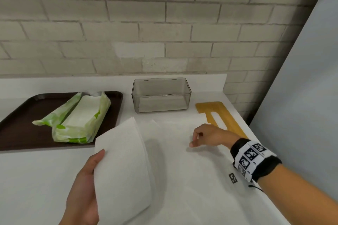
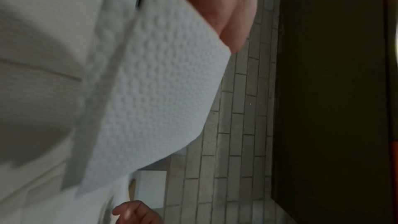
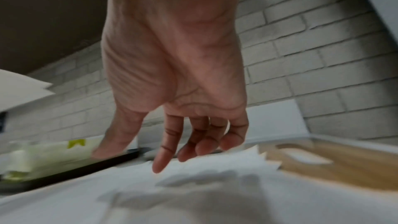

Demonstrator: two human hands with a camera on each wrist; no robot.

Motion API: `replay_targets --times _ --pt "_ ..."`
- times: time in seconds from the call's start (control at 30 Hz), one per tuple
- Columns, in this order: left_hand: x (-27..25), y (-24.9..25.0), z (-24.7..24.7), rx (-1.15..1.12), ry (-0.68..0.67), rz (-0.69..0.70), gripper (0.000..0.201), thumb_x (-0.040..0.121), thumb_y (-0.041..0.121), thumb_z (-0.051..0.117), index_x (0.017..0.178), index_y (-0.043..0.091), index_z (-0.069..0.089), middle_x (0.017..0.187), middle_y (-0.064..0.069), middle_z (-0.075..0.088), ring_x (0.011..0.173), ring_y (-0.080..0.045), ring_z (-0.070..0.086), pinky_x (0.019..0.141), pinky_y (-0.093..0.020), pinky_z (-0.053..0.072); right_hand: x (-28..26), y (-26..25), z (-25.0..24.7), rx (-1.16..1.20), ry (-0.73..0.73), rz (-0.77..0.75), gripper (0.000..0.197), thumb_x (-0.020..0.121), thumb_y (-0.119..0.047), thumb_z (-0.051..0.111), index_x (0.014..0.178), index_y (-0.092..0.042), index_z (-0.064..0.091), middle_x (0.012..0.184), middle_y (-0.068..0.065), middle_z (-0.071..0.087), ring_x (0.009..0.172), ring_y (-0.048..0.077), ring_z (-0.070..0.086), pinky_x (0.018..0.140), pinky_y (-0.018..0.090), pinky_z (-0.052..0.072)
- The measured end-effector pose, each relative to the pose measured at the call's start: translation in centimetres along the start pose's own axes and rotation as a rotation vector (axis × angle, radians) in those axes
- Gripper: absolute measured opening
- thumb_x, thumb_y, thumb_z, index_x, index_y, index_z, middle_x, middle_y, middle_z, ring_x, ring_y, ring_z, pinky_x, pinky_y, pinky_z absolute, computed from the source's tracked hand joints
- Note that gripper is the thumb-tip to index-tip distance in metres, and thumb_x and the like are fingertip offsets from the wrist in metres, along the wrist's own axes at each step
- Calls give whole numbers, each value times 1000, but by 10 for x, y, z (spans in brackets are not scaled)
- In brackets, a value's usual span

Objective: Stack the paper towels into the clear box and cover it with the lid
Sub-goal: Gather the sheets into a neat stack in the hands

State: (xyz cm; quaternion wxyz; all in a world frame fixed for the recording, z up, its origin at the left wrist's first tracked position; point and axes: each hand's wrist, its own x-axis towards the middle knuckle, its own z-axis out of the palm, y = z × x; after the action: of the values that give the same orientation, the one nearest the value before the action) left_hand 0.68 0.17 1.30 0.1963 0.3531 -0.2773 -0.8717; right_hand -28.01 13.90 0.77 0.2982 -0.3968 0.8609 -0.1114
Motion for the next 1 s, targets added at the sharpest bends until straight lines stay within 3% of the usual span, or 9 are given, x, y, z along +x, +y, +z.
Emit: replay_targets --times 0.07,0.17,0.3,0.47,0.53,0.67,0.83,0.93,1.0 --pt "1 -3 1 37 -48 31 33 66 35 64 87 12 74 72 -14 71 53 -28 68 58 -36 56 1 -10 21 -10 -47 -67 35 77 -46 71 97 -19 63 85 -12 50 89 11 50 76 21 41" --pt "7 -6 -1 50 -38 60 31 81 35 55 98 12 66 70 -13 72 53 -26 68 46 -35 56 1 -24 48 -112 -28 -114 36 79 -38 71 108 -18 62 100 -7 49 107 17 44 96 32 36" --pt "14 -2 5 69 -51 81 33 89 34 51 108 11 65 84 -13 74 63 -27 71 64 -38 55 -5 -35 29 291 159 -291 12 78 -18 74 76 -20 62 78 -12 57 80 10 52 72 17 38" --pt "26 6 20 142 -49 133 42 83 29 57 119 7 62 105 -15 72 90 -31 69 82 -44 49 -32 -59 -22 944 323 -511 17 85 -12 64 72 -21 58 60 -10 49 55 8 43 53 17 35" --pt "30 7 31 183 -66 164 41 84 28 57 121 10 61 108 -14 71 99 -32 66 85 -45 49 -35 -74 -32 918 472 -563 17 89 -14 60 74 -22 56 62 -12 42 53 2 35 50 14 29" --pt "29 5 61 272 -169 198 30 94 28 48 115 14 65 110 -11 71 98 -27 69 86 -43 49 -22 -104 -32 740 641 -581 22 91 -17 57 73 -27 52 70 -17 51 63 -5 46 64 15 35" --pt "27 -4 75 289 -221 153 62 80 59 42 127 20 57 117 -12 68 109 -29 64 100 -49 44 1 -109 -15 600 701 -508 13 91 -19 58 80 -19 52 76 -9 55 73 9 51 69 23 40" --pt "25 -14 73 323 -245 135 52 80 42 53 124 15 57 113 -13 70 105 -31 66 97 -51 46 0 -98 -10 535 706 -493 9 91 -25 59 87 -19 53 72 -14 52 61 -4 48 58 10 36" --pt "23 -18 70 335 -212 145 43 82 29 57 120 11 59 109 -13 71 99 -31 68 89 -48 51 -4 -85 -13 513 676 -445 11 90 -27 59 94 -21 51 68 -10 49 55 -1 46 54 11 36"
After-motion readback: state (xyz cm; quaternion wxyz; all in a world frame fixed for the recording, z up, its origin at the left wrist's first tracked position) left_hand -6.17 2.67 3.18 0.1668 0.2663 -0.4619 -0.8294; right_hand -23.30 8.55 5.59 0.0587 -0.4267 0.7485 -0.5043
